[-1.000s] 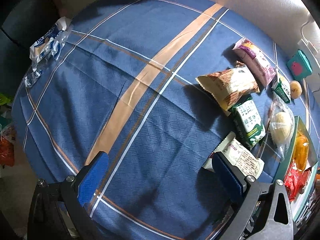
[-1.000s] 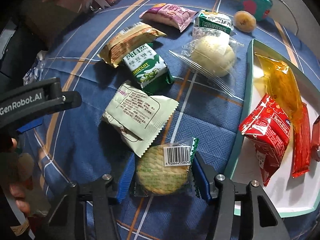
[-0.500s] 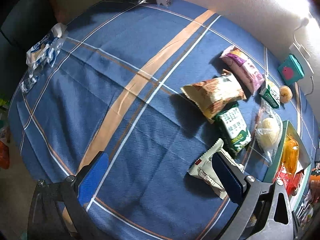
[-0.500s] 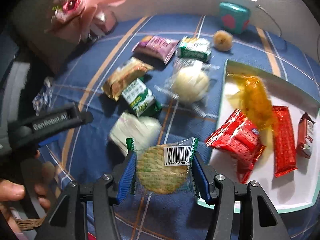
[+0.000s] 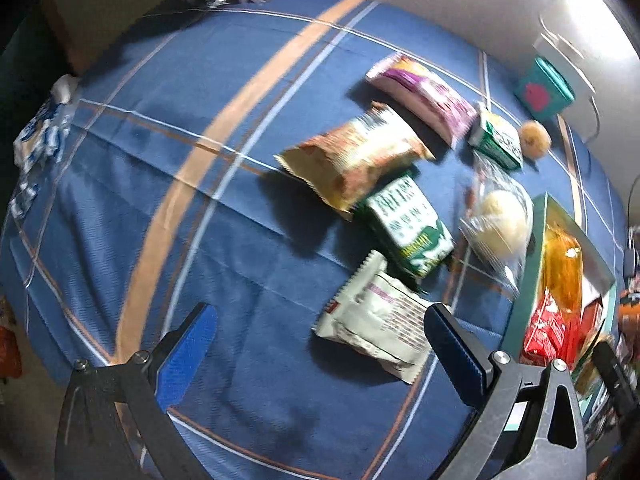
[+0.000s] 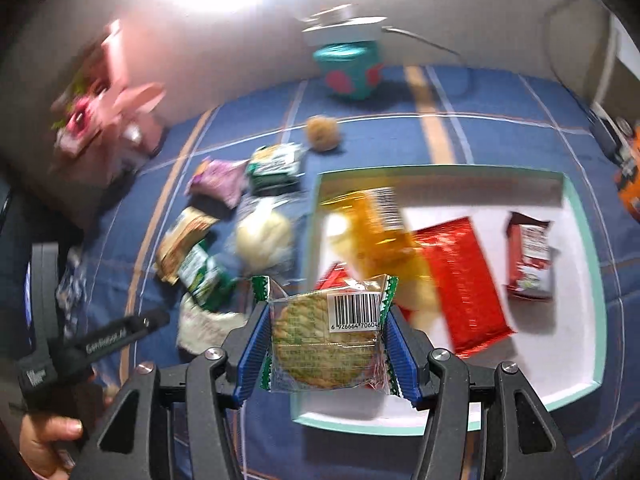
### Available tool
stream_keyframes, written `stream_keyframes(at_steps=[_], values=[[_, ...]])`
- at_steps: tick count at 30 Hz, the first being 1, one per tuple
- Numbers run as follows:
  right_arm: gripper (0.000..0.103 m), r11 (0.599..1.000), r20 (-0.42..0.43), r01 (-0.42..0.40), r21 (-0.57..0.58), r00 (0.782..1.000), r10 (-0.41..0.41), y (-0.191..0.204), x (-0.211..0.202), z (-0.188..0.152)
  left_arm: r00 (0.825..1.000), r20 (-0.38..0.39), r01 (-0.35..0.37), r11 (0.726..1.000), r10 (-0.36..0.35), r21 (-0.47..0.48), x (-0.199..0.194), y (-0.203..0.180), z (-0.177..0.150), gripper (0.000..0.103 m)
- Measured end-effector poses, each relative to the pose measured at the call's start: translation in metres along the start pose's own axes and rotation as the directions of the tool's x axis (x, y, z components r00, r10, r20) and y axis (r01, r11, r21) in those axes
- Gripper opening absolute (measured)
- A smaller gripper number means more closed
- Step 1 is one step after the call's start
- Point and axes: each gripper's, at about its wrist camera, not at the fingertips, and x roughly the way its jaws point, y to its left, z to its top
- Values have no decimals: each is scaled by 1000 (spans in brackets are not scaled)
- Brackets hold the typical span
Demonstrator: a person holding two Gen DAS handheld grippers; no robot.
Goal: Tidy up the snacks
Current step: 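Grasp the cracker pack with the right gripper while the left gripper grasps the white packet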
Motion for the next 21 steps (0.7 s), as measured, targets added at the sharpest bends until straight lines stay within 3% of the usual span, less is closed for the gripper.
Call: stream_keyframes(at_steps=[6, 14, 21], values=[[59, 998, 0, 5, 61, 1000, -5, -21, -2, 4, 999, -38, 7, 996, -4, 91, 18, -27, -1, 103], [59, 999, -14, -1, 36, 1000, 1, -15, 4, 2, 998, -56, -18, 973, 32, 232, 34, -69, -11, 101], [59, 999, -16, -4, 36, 1000, 4, -16, 4, 2, 996, -84, -18, 967, 41, 254, 52, -79, -16, 85]])
